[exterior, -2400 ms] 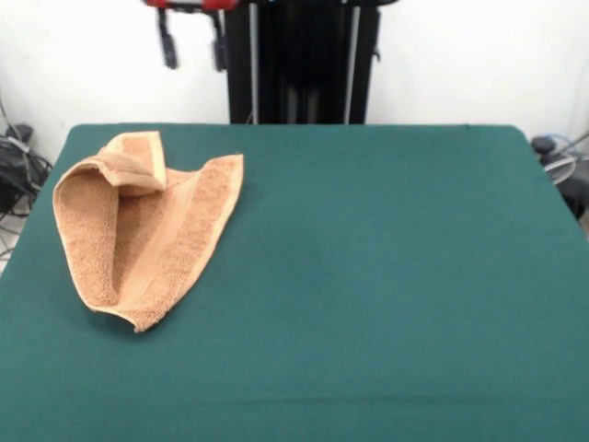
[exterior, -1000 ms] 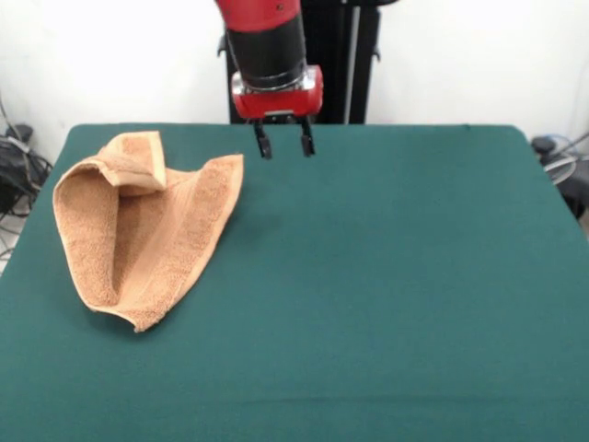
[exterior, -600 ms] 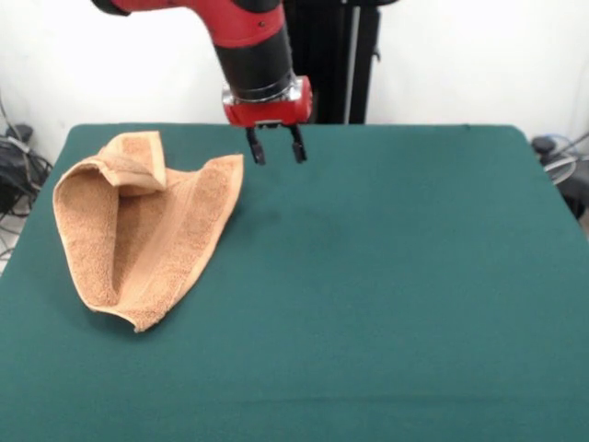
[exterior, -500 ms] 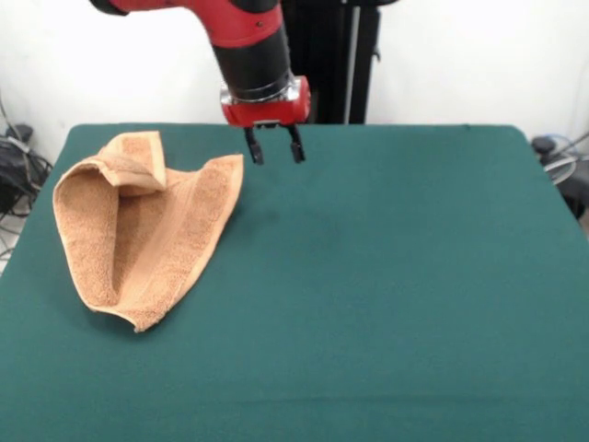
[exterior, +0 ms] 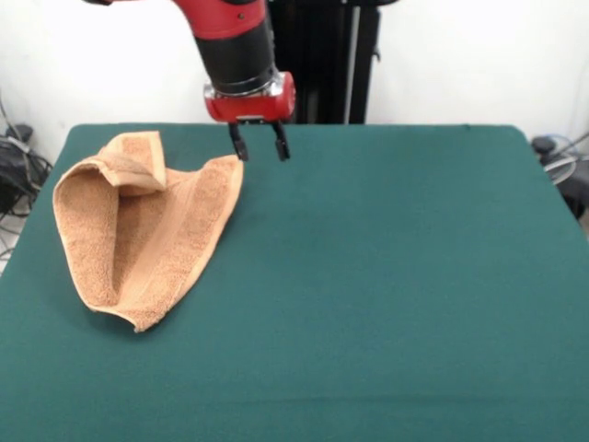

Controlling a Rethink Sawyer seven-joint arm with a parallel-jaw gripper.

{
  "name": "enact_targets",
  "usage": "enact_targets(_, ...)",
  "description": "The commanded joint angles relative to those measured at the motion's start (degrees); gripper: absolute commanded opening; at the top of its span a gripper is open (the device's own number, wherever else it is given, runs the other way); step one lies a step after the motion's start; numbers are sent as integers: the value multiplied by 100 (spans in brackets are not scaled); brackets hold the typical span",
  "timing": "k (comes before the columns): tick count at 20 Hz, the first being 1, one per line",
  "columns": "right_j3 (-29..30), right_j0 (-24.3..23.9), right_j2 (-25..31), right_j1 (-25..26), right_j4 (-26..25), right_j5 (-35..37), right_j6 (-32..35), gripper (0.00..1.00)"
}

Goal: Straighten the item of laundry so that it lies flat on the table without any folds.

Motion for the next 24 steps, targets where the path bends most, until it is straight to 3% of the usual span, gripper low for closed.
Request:
enact_targets(1, -219, 11, 435, -229, 148, 200, 79, 100)
enact_targets(9, -300, 36, 415, -311, 187, 355, 26, 100)
enact_targets(15, -510, -24, 354, 602, -137, -375, -10, 100)
enact_targets(24, -498, -116, 382, 724, -206, -436, -29, 100)
